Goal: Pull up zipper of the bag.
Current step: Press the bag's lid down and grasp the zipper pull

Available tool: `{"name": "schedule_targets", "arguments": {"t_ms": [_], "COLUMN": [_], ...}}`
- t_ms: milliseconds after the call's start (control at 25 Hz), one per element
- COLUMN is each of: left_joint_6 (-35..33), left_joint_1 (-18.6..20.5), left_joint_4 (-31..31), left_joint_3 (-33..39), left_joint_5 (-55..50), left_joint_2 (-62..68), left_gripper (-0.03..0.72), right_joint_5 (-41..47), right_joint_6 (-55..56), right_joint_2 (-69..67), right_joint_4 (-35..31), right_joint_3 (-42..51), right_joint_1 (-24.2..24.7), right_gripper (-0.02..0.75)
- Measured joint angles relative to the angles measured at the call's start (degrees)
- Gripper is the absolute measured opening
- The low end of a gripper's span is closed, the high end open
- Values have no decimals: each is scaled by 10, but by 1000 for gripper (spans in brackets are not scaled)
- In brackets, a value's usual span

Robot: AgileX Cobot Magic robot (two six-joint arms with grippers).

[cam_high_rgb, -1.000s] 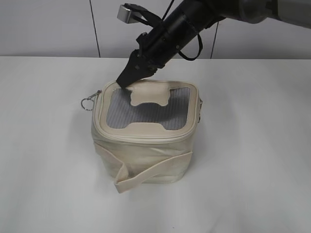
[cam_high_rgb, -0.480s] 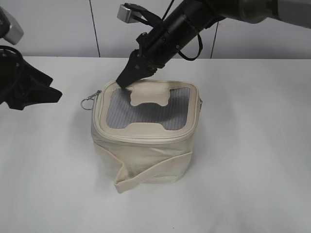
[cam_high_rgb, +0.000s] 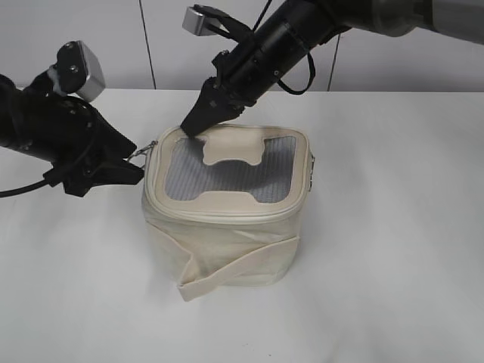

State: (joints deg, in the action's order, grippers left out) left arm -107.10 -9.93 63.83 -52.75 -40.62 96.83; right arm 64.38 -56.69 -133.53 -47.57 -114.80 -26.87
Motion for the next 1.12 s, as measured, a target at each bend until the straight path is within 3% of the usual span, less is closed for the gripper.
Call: {"name": "schedule_targets", "arguments": {"t_ms": [440,520,720,800,1120], "left_joint_6": [-1,-1,-2,-1,193], "left_joint_1": [-36,-41,-46,-46,-46], "left_joint_4": [7,7,2,-9,-179], "left_joint_3": [-3,-3,-3,-3,-3], "left_joint_5": [94,106,110,110,59], "left_joint_2": [9,19,24,22,-34], "left_gripper": [398,336,33,-3,-8], "right_joint_5": [0,0,0,-1,-8], "right_joint_6": [3,3,3,8,37], "right_joint_2": [0,0,0,0,0], "right_joint_4": [-5,-6,-6,-6,-4], "right_joint_3": [0,0,0,0,0], "right_joint_1": [0,0,0,0,0], "right_gripper": [62,62,62,62,60]}}
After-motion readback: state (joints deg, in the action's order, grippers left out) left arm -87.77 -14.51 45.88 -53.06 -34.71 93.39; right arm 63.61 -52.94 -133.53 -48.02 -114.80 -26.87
